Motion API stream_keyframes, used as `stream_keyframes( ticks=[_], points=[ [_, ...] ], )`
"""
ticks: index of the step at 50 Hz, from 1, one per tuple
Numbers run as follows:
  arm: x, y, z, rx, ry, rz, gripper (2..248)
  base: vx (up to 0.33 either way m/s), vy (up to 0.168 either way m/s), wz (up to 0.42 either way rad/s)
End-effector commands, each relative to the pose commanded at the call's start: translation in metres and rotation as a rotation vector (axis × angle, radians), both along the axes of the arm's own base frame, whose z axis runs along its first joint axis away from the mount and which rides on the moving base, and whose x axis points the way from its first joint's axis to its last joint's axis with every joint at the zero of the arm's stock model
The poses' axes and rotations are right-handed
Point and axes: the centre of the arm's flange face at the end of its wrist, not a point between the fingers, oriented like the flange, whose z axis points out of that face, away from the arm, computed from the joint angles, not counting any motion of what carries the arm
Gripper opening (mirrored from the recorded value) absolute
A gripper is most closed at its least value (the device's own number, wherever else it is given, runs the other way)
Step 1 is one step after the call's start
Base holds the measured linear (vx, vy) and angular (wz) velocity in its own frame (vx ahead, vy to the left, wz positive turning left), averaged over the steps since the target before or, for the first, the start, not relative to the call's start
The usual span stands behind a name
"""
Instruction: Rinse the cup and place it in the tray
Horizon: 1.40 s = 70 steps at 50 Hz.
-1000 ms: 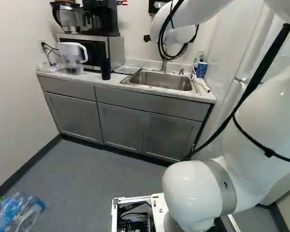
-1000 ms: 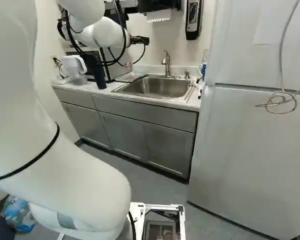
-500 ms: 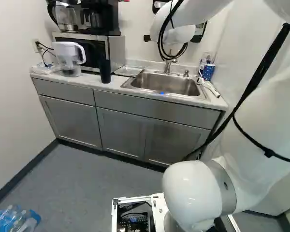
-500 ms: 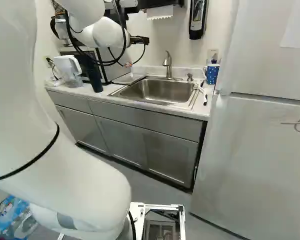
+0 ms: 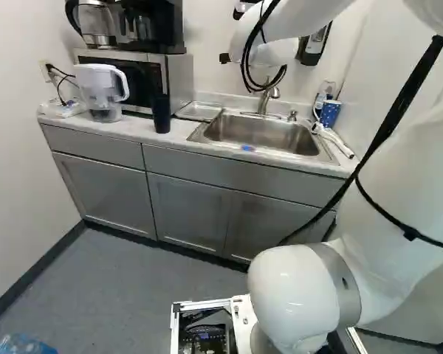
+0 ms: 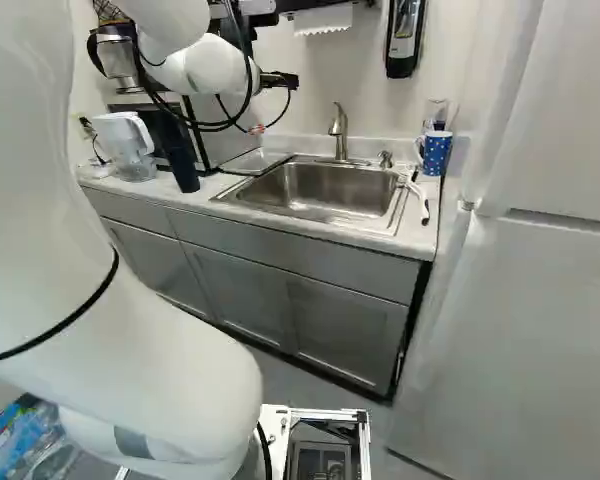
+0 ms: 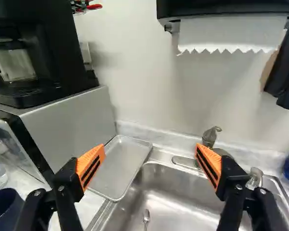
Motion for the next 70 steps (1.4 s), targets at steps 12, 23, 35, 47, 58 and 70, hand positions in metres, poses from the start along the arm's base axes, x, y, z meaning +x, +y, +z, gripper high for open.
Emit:
stream_keyframes(
  ticks=[12, 23, 35, 47, 58, 70],
  points=[
    [0.000, 0.000, 0.000, 0.000, 0.000, 0.000, 247, 0.136, 0.040, -0.018],
    [0.000, 0.000, 0.000, 0.000, 0.000, 0.000, 247, 0.133, 0.045, -0.018],
    [0.001, 0.000, 0.000, 0.000, 0.000, 0.000, 247, 0.041, 0.019, -0.001],
    [0.001, 0.000, 0.000, 0.000, 0.000, 0.000, 247, -0.006, -0.002, 0.000],
    [0.008, 0.000, -0.001, 0.000, 0.009, 0.000, 247, 0.000, 0.000, 0.000],
    [0.022, -0.002, -0.004, 0.000, 0.048, -0.005, 247, 0.000, 0.000, 0.000]
  ],
)
